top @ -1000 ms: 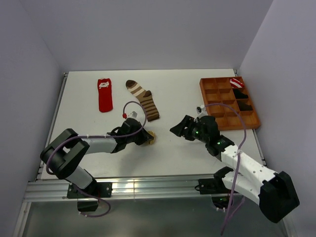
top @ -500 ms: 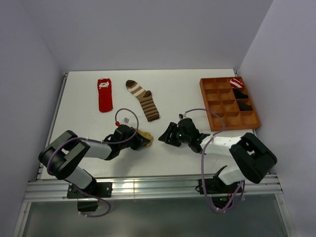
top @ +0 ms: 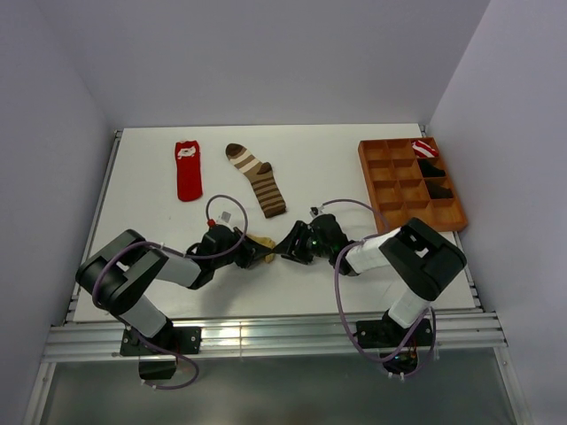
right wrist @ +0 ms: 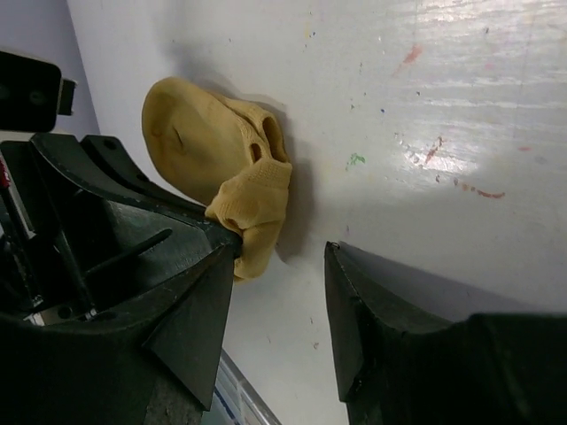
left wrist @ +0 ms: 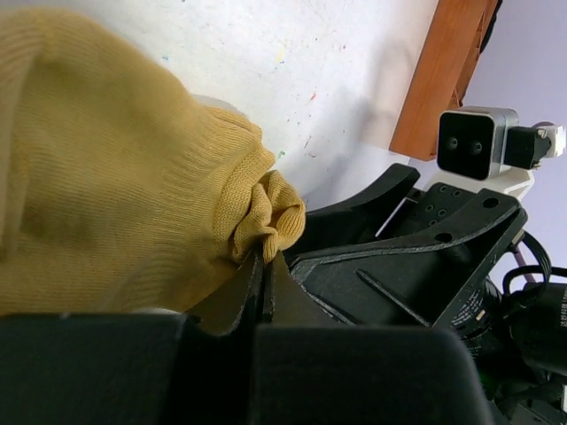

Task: Roll the socks
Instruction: Roll the sock at the center of the board.

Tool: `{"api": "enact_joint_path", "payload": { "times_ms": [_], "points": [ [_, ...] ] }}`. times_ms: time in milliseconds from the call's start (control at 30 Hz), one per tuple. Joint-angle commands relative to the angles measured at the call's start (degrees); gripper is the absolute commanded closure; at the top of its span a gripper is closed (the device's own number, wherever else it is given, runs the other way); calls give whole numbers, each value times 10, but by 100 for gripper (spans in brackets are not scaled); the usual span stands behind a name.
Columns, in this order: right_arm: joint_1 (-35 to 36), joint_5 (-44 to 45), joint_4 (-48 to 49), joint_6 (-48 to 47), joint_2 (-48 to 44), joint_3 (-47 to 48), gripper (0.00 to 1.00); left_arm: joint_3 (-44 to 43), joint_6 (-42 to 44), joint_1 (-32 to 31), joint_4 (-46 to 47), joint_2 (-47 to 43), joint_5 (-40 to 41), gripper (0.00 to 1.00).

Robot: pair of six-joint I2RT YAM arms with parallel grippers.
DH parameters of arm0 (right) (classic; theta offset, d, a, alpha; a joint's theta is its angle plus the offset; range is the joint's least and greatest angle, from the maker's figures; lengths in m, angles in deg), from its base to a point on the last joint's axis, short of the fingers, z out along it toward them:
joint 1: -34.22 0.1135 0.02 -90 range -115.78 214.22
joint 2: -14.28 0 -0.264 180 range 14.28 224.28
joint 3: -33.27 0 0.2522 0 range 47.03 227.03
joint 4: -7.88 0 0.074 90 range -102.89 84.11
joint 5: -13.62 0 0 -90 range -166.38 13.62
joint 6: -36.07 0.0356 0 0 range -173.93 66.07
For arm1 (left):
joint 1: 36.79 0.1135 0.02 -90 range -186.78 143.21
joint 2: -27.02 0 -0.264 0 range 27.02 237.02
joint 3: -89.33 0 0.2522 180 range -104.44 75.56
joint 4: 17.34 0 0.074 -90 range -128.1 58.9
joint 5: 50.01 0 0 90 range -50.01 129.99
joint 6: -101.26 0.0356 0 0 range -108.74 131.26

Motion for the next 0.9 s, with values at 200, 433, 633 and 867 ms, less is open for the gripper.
{"api": "enact_joint_path", "payload": {
  "times_ms": [200,433,633,867],
  "points": [
    [5,12,86,40,52,1,51,7,-11,3,46,10,-24,100],
    [4,17,89,42,76,6,54,9,-12,6,48,14,-32,100],
    [4,-4,104,39,99,17,55,6,-14,7,69,26,-46,100],
    [6,-12,101,31,114,23,63,1,-10,7,73,34,-51,100]
  ]
}}
